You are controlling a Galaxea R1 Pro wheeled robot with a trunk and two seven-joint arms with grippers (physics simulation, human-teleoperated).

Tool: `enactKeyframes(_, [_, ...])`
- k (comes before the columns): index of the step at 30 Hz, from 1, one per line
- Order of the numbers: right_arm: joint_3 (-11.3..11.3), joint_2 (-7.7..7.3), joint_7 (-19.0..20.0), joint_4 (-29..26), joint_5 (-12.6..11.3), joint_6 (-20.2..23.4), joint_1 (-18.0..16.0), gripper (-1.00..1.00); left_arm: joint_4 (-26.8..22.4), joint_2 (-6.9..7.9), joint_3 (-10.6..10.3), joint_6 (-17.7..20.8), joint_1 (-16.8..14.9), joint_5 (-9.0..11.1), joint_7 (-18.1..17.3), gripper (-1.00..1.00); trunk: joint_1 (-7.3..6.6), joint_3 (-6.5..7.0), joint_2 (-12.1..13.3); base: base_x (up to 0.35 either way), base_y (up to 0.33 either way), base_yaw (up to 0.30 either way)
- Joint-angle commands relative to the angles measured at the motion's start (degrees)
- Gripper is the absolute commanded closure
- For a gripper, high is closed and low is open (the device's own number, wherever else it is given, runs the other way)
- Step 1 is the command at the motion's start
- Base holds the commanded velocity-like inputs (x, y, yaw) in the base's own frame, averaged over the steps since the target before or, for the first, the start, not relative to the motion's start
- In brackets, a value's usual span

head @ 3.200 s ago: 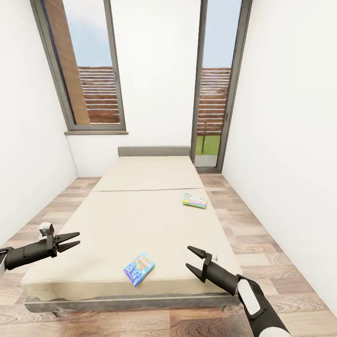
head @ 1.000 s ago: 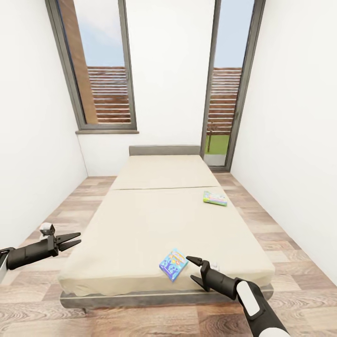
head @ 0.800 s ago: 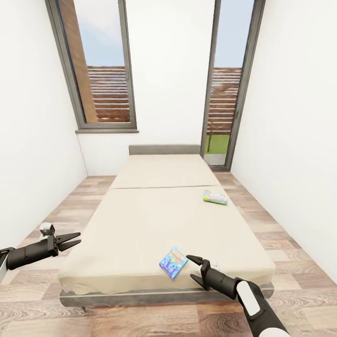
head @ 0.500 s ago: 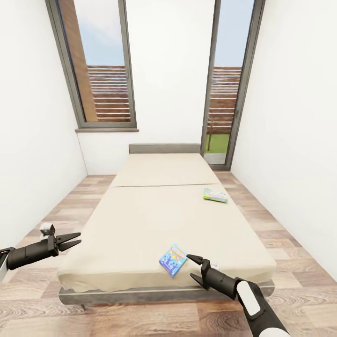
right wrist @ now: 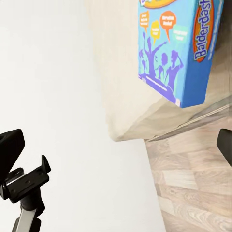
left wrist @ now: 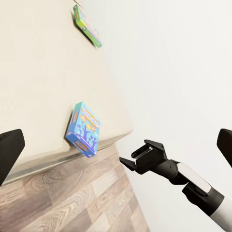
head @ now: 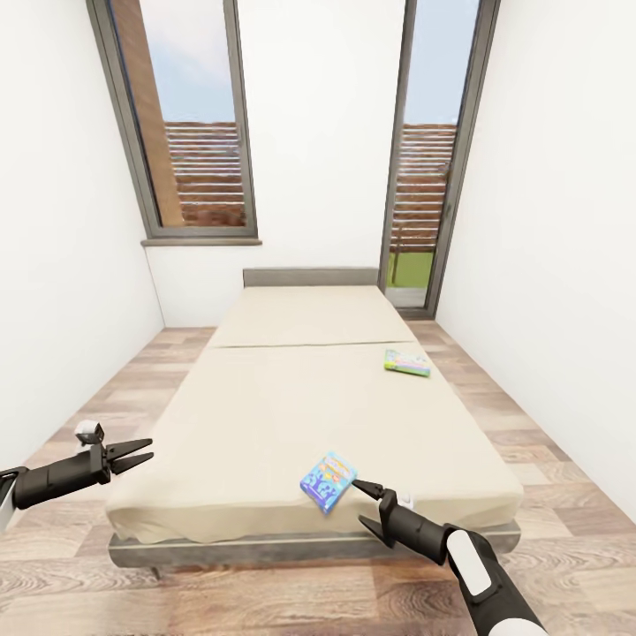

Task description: Put all the toys in the child's room - the three board games (two on the bed and one on the table), the two jigsaw puzzles on the table, and the tennis ball on the table - inside the toy box on the table in the child's room.

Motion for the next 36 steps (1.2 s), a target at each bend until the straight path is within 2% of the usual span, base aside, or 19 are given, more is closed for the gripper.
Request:
enactKeyframes(1, [-0.33, 0.07, 0.19, -0.02, 0.19, 0.34, -0.05, -1.00, 0.01, 0.02, 0.02, 0.61, -0.04, -0.06, -0.24, -1.00, 0.22, -0.24, -0.44, 0.000, 0.000, 0.000])
enactKeyframes(31, [-0.31, 0.03, 0.52, -0.43, 0.14, 0.50, -0.05, -1.00, 0.01, 0.04, 0.02, 0.29, -0.04, -0.02, -0.24, -1.00, 6.81, -5.63, -12.47, 0.000, 0.000, 0.000])
enactKeyframes(36, [-0.32, -0.01, 0.84, -0.38, -0.04, 0.76, -0.05, -1.00, 0.01, 0.03, 0.02, 0.27, -0.04, -0.03, -0.24, -1.00, 6.81, -5.63, -12.47, 0.000, 0.000, 0.000])
